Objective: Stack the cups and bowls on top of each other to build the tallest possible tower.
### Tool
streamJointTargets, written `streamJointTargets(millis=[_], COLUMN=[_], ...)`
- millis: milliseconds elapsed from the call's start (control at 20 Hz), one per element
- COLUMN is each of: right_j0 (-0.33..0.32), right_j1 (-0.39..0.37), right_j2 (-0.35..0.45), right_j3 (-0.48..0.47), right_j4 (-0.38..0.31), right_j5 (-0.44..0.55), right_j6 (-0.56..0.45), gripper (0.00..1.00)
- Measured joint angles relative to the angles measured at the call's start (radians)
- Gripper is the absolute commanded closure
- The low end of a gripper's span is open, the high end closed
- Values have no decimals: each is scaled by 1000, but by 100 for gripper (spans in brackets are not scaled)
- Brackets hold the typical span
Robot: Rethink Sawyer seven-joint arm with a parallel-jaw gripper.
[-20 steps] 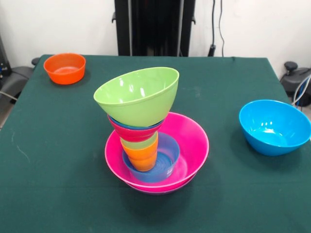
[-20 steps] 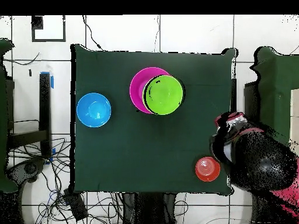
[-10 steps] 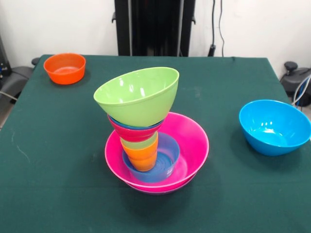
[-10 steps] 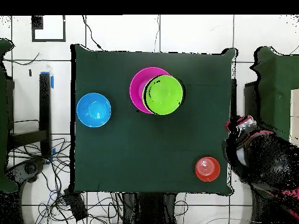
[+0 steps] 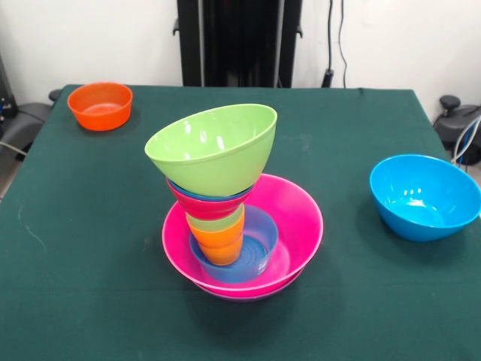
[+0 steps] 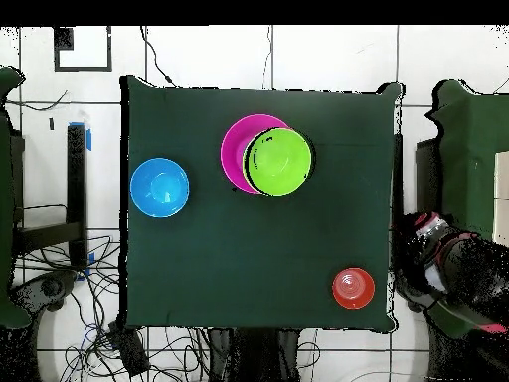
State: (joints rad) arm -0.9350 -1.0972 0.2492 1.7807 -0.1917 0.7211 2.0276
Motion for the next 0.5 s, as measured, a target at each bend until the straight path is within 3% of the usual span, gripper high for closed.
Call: streamJointTargets(millis=[500], right_j0=[-68], right_j1=[75], right_j2=[84], right_j3=[-2], right_j4=[-46], right_j5=[0], right_j6=[-41], gripper=[0])
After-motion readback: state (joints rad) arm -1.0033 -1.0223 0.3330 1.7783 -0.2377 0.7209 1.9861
